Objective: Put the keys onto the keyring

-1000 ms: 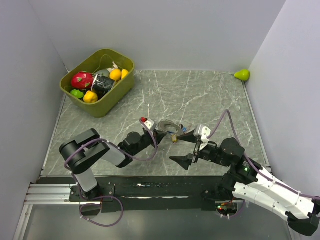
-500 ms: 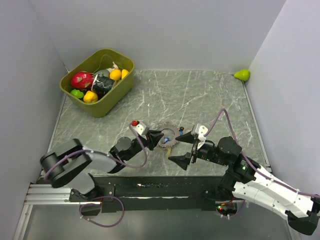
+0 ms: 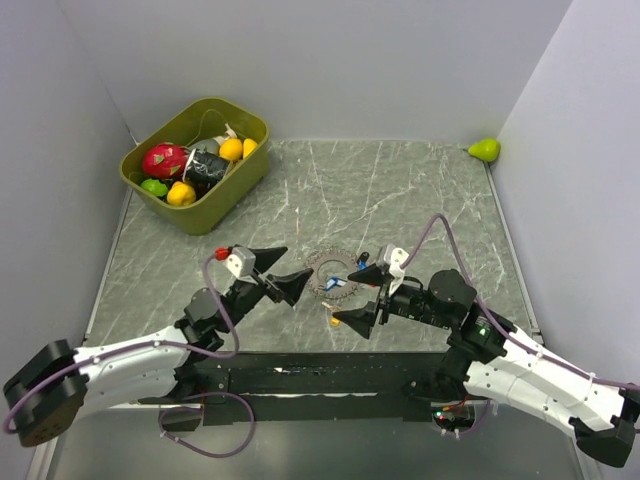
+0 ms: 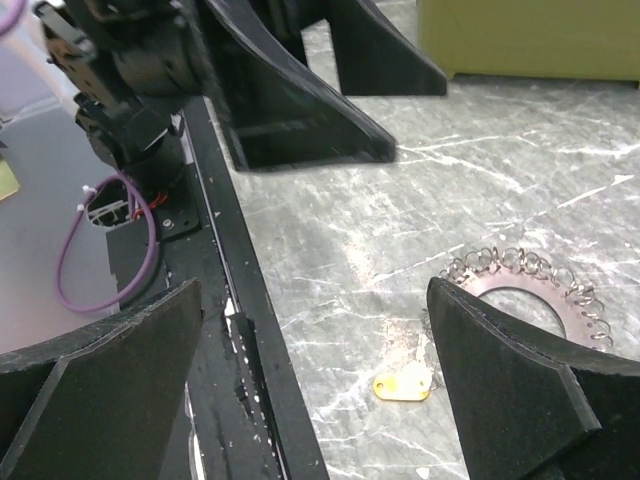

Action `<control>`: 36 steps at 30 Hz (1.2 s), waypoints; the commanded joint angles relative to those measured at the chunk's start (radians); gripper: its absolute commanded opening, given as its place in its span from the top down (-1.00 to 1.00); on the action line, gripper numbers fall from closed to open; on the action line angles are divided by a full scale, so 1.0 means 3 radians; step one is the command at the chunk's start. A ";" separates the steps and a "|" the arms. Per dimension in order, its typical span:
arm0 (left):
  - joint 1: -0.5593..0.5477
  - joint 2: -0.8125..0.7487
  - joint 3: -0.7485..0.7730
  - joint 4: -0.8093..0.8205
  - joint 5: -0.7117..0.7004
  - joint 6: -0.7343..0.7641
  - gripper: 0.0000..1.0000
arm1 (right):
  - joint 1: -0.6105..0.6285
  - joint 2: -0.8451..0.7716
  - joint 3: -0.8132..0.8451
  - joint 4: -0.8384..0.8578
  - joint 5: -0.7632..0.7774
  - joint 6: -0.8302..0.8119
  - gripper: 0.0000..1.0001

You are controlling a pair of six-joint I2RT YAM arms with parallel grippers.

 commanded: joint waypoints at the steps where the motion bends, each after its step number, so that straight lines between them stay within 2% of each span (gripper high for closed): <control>1: -0.0016 -0.0296 -0.0084 -0.0215 0.0011 -0.0212 -0.93 | -0.0001 0.0052 0.0089 0.0251 0.0021 0.0065 -0.99; 7: -0.0016 -0.0404 0.0222 -0.0919 0.0118 -0.0355 -0.93 | 0.0004 0.0123 0.0119 0.0256 -0.0030 0.0091 -0.99; 12: -0.0011 -0.0195 0.0335 -0.1038 0.0226 -0.0545 -0.93 | -0.0001 0.0118 0.0135 0.0251 0.0102 0.0157 -0.99; 21: -0.0006 0.0000 0.0300 -0.1273 -0.0311 -0.0898 -0.93 | -0.0001 0.0123 0.0002 0.0169 0.0639 0.0398 -0.99; 23: -0.0011 -0.0015 0.0264 -0.1390 -0.0500 -0.0908 -0.93 | -0.0001 0.0159 -0.0019 0.0098 0.0895 0.0469 -0.99; 28: -0.0001 -0.0122 0.0238 -0.1799 -0.0618 -0.0786 -0.93 | -0.0011 0.0302 0.0002 -0.0081 0.1335 0.0577 -0.99; 31: 0.0091 -0.0230 0.0193 -0.1897 -0.0527 -0.0796 -0.93 | -0.0057 0.0333 0.0012 -0.0173 0.1544 0.0643 -0.99; 36: 0.0469 -0.0296 0.0065 -0.1800 0.0025 -0.0852 -0.93 | -0.0307 0.0313 -0.0059 -0.0194 0.1504 0.0694 -1.00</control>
